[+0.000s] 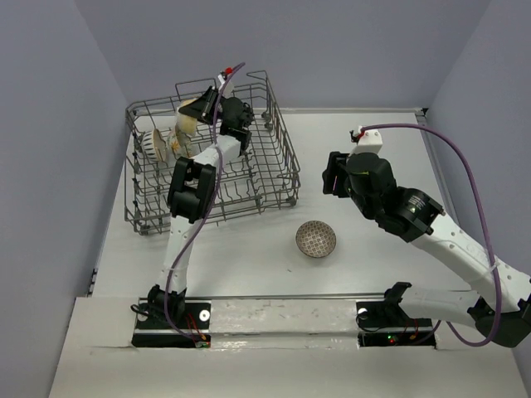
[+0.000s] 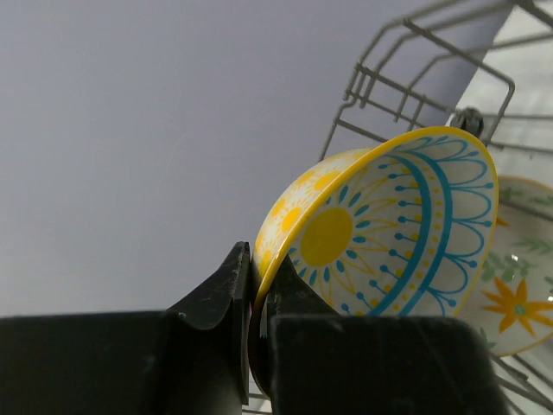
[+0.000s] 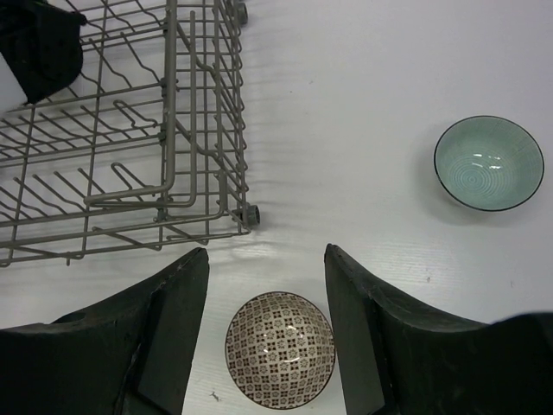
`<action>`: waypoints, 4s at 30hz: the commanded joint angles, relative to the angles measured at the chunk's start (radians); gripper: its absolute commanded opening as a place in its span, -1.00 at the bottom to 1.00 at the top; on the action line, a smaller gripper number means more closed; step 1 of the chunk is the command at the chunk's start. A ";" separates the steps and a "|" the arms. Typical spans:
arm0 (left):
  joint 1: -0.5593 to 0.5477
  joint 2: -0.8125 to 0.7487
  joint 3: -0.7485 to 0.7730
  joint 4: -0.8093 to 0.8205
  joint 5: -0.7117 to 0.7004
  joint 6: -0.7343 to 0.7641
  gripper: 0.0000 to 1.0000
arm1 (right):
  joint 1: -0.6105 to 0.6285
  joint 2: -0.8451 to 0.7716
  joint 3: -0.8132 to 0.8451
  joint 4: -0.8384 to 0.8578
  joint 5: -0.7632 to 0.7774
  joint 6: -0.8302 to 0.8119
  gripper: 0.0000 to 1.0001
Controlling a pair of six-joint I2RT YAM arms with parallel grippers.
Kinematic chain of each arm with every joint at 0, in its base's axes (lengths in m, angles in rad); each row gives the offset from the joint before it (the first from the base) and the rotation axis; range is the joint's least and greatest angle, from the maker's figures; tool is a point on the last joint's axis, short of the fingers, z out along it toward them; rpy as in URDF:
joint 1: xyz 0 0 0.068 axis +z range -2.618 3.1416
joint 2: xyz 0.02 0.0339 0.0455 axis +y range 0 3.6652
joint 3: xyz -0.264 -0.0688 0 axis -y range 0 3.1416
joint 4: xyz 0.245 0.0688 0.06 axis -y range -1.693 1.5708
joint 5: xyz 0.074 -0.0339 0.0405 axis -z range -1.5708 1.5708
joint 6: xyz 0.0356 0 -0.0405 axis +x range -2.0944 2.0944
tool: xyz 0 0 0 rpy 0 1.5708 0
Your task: Load the bowls into the dish rack
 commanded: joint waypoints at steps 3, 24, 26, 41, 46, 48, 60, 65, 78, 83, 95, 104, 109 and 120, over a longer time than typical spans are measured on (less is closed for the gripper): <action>0.004 -0.013 -0.026 0.915 -0.184 0.415 -1.00 | 0.001 -0.025 -0.021 0.023 0.026 0.002 0.24; -0.009 -0.104 -0.095 0.831 -0.194 0.344 -1.00 | 0.001 -0.042 -0.050 0.032 0.051 0.010 0.25; -0.010 -0.110 -0.106 0.815 -0.196 0.330 -1.00 | 0.001 -0.042 -0.052 0.034 0.049 0.013 0.24; -0.088 -0.355 -0.264 0.472 -0.135 0.089 -1.00 | 0.001 -0.042 -0.021 0.042 0.031 -0.016 0.25; -0.145 -0.470 -0.301 0.113 -0.083 -0.151 -1.00 | 0.001 -0.047 -0.020 0.045 0.032 -0.021 0.25; -0.153 -0.516 -0.312 -0.012 -0.057 -0.217 -1.00 | 0.001 -0.047 -0.021 0.045 0.031 -0.021 0.25; -0.107 -0.532 0.147 -1.621 0.551 -1.616 -1.00 | 0.001 -0.054 -0.004 0.037 0.003 -0.036 0.24; -0.039 -0.421 0.273 -1.759 0.598 -1.739 -1.00 | 0.001 -0.062 -0.006 0.022 -0.004 -0.035 0.24; 0.023 -0.252 0.225 -1.800 0.362 -1.757 -1.00 | 0.001 -0.062 -0.020 0.008 -0.012 -0.039 0.24; 0.027 -0.234 0.181 -1.757 0.267 -1.696 -1.00 | 0.001 -0.060 -0.026 0.008 -0.017 -0.042 0.24; 0.036 -0.223 0.124 -1.688 0.171 -1.616 -1.00 | 0.001 -0.059 -0.035 0.009 -0.021 -0.047 0.24; 0.037 -0.226 0.080 -1.616 0.114 -1.552 -1.00 | 0.001 -0.059 -0.041 0.009 -0.023 -0.047 0.24; 0.037 -0.225 0.073 -1.592 0.106 -1.527 -1.00 | 0.001 -0.057 -0.040 0.011 -0.023 -0.046 0.24; 0.027 -0.197 0.087 -1.561 0.100 -1.498 -1.00 | 0.001 -0.059 -0.038 0.009 -0.017 -0.052 0.24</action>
